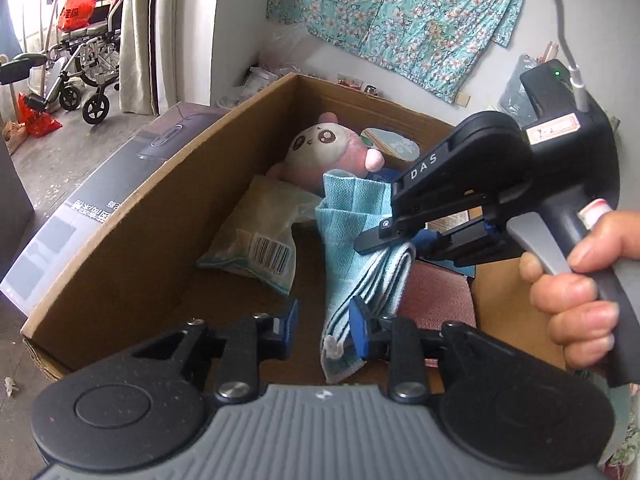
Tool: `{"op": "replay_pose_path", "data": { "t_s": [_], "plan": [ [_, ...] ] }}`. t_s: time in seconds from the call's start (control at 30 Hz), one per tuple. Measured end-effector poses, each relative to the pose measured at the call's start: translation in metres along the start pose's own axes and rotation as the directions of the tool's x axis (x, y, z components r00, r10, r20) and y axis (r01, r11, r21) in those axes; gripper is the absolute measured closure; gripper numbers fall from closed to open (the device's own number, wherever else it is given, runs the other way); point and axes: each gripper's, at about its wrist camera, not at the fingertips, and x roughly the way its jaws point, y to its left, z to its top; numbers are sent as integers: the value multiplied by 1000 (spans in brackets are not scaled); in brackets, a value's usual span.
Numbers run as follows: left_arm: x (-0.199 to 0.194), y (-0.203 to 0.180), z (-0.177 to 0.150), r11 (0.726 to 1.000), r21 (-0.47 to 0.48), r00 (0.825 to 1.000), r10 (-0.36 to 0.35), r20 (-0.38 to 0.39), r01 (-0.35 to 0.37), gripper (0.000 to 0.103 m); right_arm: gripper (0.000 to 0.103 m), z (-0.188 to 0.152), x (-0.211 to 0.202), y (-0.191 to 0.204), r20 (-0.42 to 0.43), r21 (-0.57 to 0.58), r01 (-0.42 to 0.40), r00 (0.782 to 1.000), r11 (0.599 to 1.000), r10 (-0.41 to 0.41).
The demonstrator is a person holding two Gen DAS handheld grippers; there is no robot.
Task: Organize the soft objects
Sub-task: 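Carry the blue towel into the cardboard box and open the right tool, then reach the right tool to the orange-striped sock on the bed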
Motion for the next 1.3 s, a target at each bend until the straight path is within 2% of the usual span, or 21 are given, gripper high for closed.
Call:
{"op": "replay_pose_path", "data": {
  "t_s": [0.17, 0.27, 0.33, 0.4, 0.43, 0.5, 0.6, 0.73, 0.83, 0.97, 1.13, 1.3],
  "plan": [
    [8, 3, -2, 1000, -12, 1000, -4, -13, 4, 74, 89, -1, 12, 1, 7, 1, 19, 1000, 1000, -19],
    [6, 4, -2, 1000, -17, 1000, -7, -10, 7, 67, 84, -2, 18, 5, -19, -24, 31, 999, 999, -32],
    [3, 5, -2, 1000, -20, 1000, -11, -3, 11, 62, 71, -4, 15, 8, -39, -32, 35, 999, 999, -36],
    [0, 7, -2, 1000, -22, 1000, -11, 7, 11, 58, 46, -6, 8, 11, -35, -35, 17, 999, 999, -18],
    [-2, 7, -2, 1000, -24, 1000, -10, 11, 10, 56, 43, -7, 2, 13, -29, -36, 8, 1000, 999, -9],
    [-6, 8, -2, 1000, -28, 1000, -8, 21, 9, 56, 38, -9, -9, 16, -8, -41, -3, 1000, 999, 3],
    [-14, 6, -3, 1000, -27, 999, -13, 32, 14, 55, 36, -12, -33, 18, 27, -42, -35, 999, 998, 37],
    [-29, -2, -6, 999, 7, 997, -35, 71, 34, 45, 32, -29, -77, 14, 123, -67, -79, 989, 995, 86],
    [-39, -10, -10, 998, 30, 993, -66, 96, 63, 39, 28, -54, -114, 3, 225, -90, -95, 968, 991, 113],
    [-51, -29, -16, 989, 77, 987, -131, 96, 124, 34, 27, -94, -160, -23, 350, -103, -63, 932, 993, 95],
    [-67, -63, -32, 963, 171, 969, -228, 97, 209, 23, 26, -138, -212, -65, 441, -89, 58, 897, 994, -13],
    [-77, -103, -53, 916, 273, 942, -325, 78, 293, 18, 26, -182, -271, -124, 542, -7, 180, 827, 984, -148]
  ]
}}
